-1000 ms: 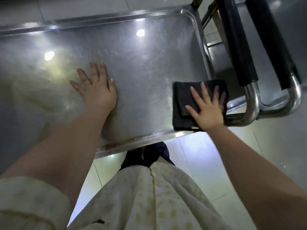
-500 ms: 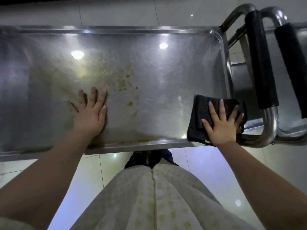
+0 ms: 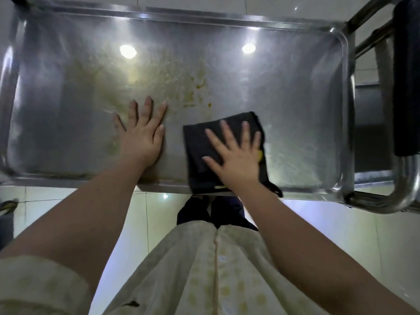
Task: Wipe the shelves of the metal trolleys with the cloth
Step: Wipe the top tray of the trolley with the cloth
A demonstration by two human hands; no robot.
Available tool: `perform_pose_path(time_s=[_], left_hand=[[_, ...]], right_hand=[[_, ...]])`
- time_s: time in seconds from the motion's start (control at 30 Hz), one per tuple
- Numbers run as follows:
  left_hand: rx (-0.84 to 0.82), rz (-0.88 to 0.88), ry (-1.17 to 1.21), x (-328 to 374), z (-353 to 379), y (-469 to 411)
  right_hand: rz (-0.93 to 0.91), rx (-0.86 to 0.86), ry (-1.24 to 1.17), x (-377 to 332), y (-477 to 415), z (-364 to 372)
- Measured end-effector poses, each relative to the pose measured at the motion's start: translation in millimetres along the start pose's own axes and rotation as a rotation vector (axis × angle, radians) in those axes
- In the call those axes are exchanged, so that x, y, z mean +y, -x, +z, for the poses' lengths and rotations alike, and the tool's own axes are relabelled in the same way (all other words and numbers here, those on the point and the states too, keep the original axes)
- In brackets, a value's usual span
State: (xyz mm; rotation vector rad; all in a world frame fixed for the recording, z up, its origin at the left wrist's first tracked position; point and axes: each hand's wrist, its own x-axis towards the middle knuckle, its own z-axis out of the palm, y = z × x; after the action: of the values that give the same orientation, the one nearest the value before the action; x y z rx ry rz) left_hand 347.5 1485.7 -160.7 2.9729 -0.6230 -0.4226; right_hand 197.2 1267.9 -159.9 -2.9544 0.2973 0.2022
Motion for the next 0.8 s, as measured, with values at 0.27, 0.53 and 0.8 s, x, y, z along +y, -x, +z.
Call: perform_pose_path(time_s=[0.27, 0.53, 0.8], left_hand=[[0.018, -0.016, -0.007, 5.9, 1.1, 2.0], [0.033, -0.002, -0.007, -6.1, 6.5, 1.9], [0.001, 0.024, 0.071, -15.2, 1.9, 13.0]], right_hand=[[0.43, -0.113, 0.067, 146.2, 53.6, -28.8], [0.121, -0.026, 0.092, -38.0, -5.1, 2.3], [0.068, 0.006, 0.073, 27.3, 24.6, -2.9]])
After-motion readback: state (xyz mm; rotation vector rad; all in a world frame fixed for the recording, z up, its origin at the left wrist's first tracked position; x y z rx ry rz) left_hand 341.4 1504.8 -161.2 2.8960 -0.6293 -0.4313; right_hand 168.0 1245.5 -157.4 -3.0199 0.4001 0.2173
